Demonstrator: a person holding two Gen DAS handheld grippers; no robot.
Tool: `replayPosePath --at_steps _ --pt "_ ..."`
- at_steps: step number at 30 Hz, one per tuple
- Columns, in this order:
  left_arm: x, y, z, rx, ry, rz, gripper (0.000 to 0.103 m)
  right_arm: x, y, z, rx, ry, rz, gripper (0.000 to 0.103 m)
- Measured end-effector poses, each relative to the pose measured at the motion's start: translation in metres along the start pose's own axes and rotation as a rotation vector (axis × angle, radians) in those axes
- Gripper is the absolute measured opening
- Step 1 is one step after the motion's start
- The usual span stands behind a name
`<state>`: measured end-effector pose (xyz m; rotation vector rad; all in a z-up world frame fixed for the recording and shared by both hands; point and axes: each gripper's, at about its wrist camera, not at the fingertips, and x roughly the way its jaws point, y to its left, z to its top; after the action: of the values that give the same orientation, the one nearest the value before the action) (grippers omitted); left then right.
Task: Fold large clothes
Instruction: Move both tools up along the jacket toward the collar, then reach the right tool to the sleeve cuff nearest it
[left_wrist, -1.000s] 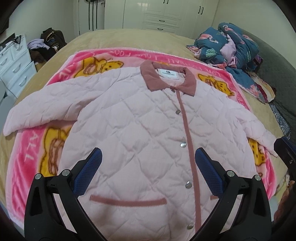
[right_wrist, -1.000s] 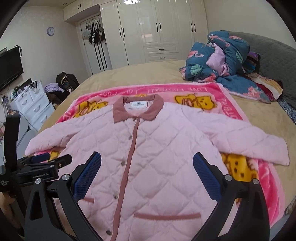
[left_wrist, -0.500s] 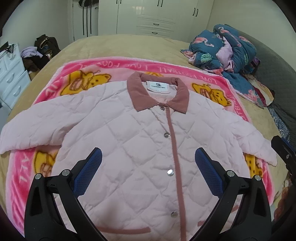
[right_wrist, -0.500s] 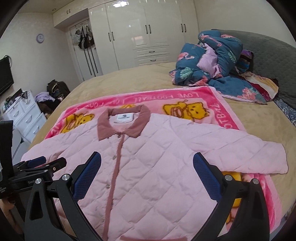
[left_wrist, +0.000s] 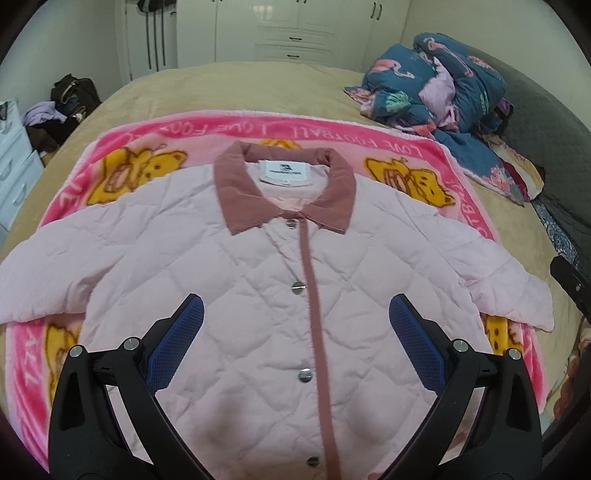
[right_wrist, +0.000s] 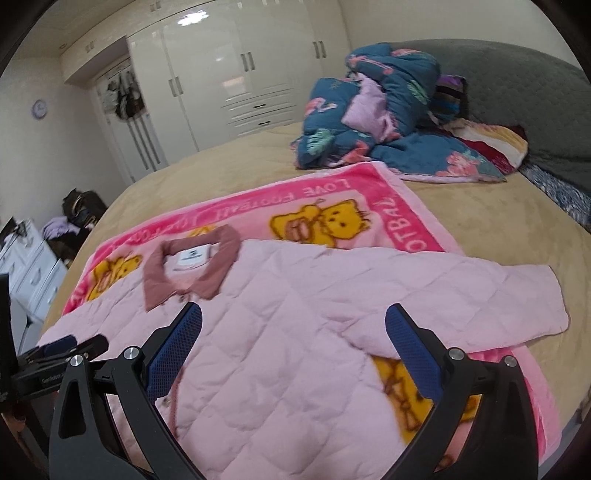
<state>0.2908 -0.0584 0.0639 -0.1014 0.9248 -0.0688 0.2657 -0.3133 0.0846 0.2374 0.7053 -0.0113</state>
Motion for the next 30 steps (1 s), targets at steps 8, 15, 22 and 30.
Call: replayPosePath --at_steps 8,15,22,30 --pt "0.029 -0.032 0.006 0.035 0.023 -0.014 0.094 0.021 -0.068 0.004 0.145 -0.007 -0.090 0.099" --pt "0.053 -0.057 0.010 0.053 0.035 -0.017 0.094 0.038 -0.129 0.000 0.258 0.000 -0.162 0.099" --pt "0.082 -0.080 0.013 0.084 0.053 0.032 0.094 0.051 -0.185 -0.014 0.366 0.031 -0.239 0.099" --pt "0.115 -0.101 0.013 0.091 0.095 0.033 0.094 0.058 -0.242 -0.031 0.491 0.049 -0.306 0.099"
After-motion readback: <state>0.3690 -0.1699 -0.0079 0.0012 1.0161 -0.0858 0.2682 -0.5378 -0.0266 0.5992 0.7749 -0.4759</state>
